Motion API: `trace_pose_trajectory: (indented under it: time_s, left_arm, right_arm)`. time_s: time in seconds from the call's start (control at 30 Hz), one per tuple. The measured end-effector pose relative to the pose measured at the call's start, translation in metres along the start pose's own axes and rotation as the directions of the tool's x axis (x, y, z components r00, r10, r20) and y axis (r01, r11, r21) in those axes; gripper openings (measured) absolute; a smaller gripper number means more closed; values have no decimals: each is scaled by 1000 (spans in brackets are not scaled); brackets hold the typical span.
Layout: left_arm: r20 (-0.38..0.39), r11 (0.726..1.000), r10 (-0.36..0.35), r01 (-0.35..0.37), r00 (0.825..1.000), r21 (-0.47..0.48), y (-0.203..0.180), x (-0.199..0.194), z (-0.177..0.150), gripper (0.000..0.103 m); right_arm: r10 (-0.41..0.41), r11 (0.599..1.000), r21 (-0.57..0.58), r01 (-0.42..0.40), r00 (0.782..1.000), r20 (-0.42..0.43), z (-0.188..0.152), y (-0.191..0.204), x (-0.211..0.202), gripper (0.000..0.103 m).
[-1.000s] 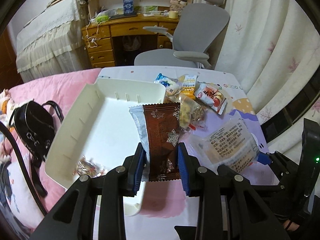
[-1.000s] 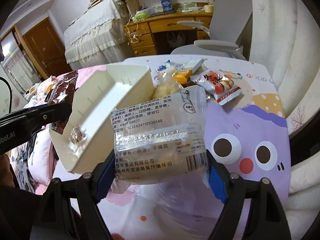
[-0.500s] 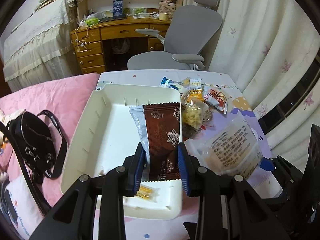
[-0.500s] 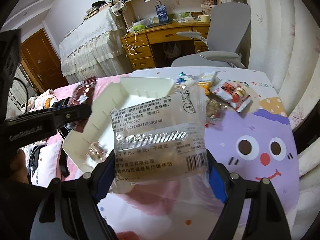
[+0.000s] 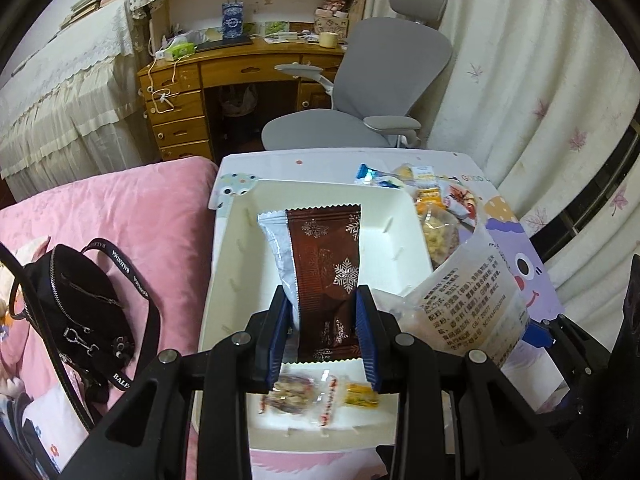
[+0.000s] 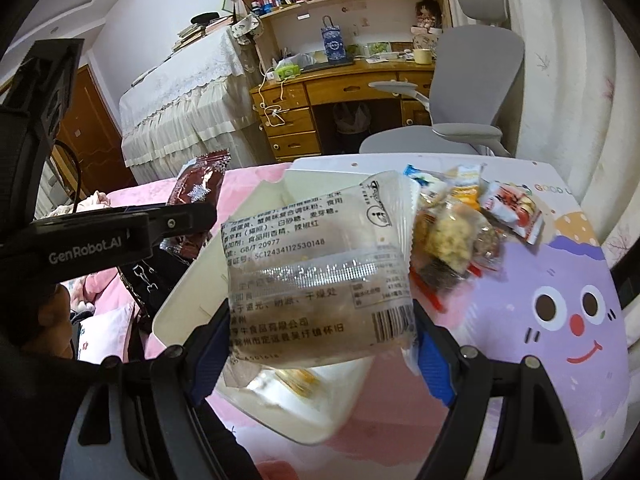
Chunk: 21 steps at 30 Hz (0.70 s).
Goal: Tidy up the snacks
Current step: 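Carry both snacks over the white tray and open both grippers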
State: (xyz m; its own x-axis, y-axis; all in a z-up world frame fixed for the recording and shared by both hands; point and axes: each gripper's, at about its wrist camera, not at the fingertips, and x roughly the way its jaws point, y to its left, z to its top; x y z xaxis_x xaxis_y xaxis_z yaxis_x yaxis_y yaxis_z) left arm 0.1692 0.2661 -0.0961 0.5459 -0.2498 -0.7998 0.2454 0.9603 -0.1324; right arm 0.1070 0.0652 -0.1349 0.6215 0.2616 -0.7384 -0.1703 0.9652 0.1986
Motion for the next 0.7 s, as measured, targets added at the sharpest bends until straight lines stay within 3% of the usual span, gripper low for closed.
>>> trace_pose_trajectory:
  time_s: [0.2,0.23,0.33,0.37,0.7]
  left_arm:
    - [-3,1000,-9,9,1000,-30,26,0,-3,31]
    - [-10,999,-9,9,1000,-34,28,1,-4,35]
    - [-45,999,-9,7,999,-45,32,8,-7,61]
    - [-48,999,-5,3,999,-48,33,8,-8,63]
    - [-81,999,-23,21,996,-33,22,13,-15,69]
  right_arm:
    - [24,1000,-20,-24,1000,-8,6,17,11,82]
    - [32,999,-22,-32,999,-14,6,18,14,82]
    - [28,1000,-8,-29,998,-50,4,22,24,88]
    - [7,1000,2,-7,997,-74,4,21,28,92]
    - [-4,999,36,7,997,-79,-6,17,20,92]
